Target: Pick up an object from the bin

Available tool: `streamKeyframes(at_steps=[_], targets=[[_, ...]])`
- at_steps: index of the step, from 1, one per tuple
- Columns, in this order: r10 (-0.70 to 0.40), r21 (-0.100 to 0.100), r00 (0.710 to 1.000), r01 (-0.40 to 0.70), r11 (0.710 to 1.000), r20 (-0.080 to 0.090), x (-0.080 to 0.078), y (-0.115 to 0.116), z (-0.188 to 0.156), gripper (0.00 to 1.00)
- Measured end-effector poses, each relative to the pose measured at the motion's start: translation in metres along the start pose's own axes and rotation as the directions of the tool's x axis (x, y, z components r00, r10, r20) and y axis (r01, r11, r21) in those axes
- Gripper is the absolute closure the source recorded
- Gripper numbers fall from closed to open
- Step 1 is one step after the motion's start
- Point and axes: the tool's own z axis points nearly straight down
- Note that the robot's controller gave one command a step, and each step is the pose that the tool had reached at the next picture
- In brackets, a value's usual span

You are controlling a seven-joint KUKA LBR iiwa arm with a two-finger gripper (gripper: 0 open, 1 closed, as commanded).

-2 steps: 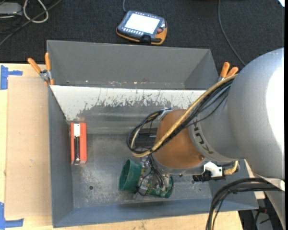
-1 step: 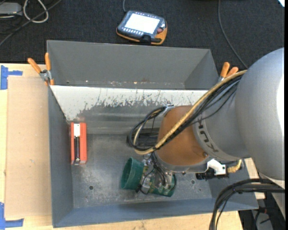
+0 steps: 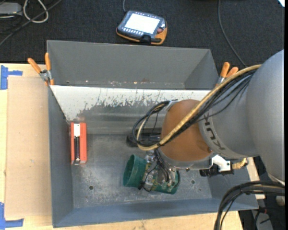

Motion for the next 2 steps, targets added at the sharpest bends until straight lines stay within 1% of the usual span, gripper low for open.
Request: streamKeyframes(at_steps=[1, 2], targets=[[-0.001, -0.001, 1.000, 0.001, 1.000, 0.002, -0.001, 0.000, -0.021, 1.00], [-0.003, -0.002, 1.000, 0.003, 1.000, 0.003, -0.001, 0.000, -0.034, 1.00]])
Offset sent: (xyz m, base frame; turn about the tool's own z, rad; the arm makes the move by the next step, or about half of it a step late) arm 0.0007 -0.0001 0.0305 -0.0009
